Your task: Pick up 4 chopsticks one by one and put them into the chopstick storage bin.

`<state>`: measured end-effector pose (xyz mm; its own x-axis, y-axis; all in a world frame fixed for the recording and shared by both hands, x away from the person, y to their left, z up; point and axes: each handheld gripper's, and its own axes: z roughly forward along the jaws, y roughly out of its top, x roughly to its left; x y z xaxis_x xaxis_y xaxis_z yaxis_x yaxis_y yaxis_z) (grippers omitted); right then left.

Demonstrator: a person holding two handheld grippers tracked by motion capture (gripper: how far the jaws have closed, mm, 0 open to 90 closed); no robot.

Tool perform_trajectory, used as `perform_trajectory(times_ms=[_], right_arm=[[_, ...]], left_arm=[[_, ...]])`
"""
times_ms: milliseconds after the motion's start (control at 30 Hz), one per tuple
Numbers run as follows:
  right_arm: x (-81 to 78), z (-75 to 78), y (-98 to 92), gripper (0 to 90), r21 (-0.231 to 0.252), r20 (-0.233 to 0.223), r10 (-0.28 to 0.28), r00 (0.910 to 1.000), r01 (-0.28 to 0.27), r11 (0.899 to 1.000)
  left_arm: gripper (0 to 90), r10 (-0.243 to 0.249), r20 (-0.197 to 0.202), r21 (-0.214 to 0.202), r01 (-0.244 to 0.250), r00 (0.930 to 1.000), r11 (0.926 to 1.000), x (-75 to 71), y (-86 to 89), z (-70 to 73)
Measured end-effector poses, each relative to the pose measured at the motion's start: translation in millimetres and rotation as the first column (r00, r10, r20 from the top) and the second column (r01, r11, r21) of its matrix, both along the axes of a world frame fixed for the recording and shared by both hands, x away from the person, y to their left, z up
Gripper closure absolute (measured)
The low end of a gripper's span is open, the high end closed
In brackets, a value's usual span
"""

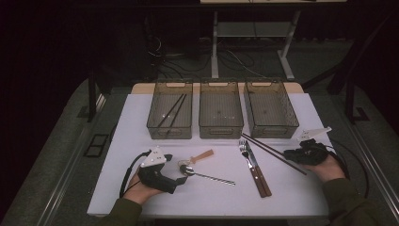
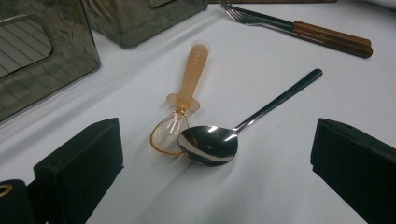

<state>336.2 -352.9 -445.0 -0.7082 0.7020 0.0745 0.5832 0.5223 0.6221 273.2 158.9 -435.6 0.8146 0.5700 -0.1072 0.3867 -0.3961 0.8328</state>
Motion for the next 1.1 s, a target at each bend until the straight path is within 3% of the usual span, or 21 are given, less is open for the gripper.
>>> perform_trajectory(times_ms=[433, 733, 1100], right_arm=[[-1.6, 0.8, -0.6, 84.2, -0.013, 0.004, 0.045, 0.9990, -0.045, 0.999], [-3.1, 2.5, -1.3, 84.4, 0.001, -0.014, 0.060, 0.9981, -0.060, 0.998], [-7.3, 11.0, -6.1, 84.5, 0.041, 0.005, 0.062, 0.9981, -0.062, 0.997]], left_arm=[[1.5, -0.004, 0.000, 0.002, 0.004, 1.0000, 1.0000, 0.0, -0.3, 0.0], [1.5, -0.004, 0.003, -0.003, 0.004, 1.0000, 1.0000, -0.3, -0.2, 0.4], [1.5, -0.004, 0.003, -0.003, 0.004, 1.0000, 1.0000, -0.9, -0.1, 0.8]])
